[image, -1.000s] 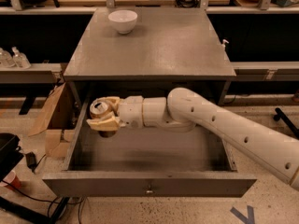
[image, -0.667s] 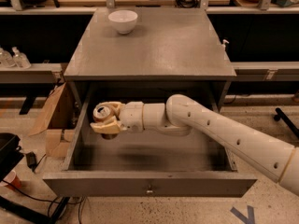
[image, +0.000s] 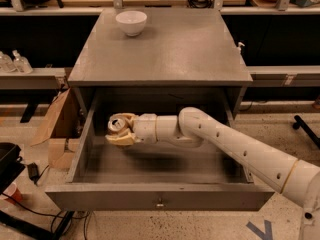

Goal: Place orange can into top drawer

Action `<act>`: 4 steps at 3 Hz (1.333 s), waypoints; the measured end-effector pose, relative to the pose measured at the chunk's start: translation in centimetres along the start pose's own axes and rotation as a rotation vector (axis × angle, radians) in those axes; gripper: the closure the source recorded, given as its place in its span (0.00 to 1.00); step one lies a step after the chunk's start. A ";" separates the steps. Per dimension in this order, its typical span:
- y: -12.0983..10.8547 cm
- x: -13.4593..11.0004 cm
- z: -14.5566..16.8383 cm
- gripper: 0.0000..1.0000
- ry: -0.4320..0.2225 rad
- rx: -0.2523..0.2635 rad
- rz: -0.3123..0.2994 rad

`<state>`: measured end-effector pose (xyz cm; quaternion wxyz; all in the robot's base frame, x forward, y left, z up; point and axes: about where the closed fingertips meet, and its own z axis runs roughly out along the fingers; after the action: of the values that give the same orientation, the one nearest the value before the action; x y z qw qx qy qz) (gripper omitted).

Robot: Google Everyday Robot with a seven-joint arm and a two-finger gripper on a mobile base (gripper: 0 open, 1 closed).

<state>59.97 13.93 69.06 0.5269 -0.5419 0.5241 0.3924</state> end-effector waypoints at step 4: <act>0.2 2.4 -0.1 0.26 0.046 -0.009 0.019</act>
Offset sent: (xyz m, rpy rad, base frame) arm 0.0044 -0.0114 -0.0219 -0.0422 0.0201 -0.0136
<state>60.12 13.44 66.67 0.5086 -0.5482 0.5394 0.3871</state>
